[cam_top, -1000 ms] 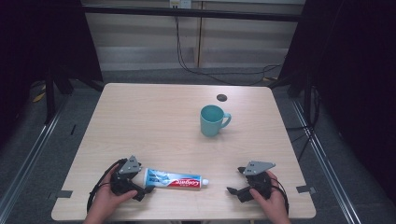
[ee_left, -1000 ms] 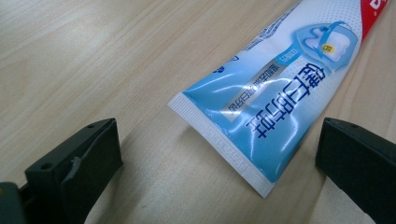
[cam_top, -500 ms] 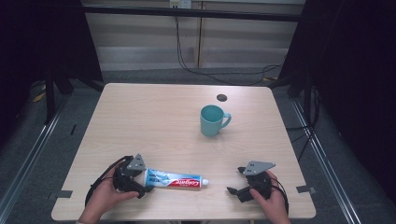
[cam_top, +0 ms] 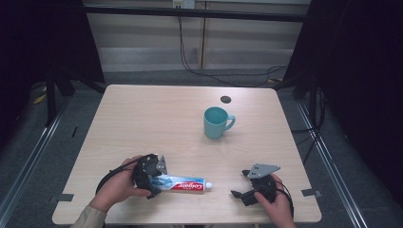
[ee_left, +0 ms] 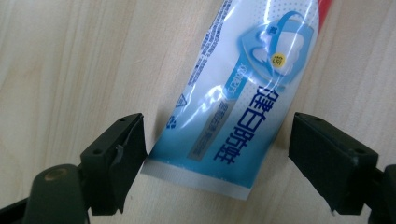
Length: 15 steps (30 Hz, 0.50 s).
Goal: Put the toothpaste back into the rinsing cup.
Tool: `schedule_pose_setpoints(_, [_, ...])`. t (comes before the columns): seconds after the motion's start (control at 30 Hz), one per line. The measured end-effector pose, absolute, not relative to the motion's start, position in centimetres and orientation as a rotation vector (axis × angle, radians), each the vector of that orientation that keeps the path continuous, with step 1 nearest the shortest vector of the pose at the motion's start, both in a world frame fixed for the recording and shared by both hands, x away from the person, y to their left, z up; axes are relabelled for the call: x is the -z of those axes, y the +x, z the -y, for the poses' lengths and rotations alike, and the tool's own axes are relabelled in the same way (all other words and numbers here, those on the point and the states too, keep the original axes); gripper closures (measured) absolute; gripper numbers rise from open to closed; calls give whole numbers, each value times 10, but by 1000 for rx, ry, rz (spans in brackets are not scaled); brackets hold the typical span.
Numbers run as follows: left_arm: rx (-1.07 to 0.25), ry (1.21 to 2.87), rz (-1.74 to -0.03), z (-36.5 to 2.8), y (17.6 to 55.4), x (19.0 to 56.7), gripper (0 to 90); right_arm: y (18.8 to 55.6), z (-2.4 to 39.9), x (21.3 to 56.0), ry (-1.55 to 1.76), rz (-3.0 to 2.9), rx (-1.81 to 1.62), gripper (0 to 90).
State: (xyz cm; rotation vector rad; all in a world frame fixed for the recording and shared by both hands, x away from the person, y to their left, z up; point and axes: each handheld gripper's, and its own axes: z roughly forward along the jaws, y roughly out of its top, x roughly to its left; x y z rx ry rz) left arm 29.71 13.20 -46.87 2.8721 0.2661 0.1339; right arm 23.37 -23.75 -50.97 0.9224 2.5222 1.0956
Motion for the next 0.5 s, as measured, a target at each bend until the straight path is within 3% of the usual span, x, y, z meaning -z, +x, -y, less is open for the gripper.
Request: schedule_pose_setpoints(0.5, [-92,2917,-164,-109,305,470,205,234,237,510,922,-2523,-1096,123])
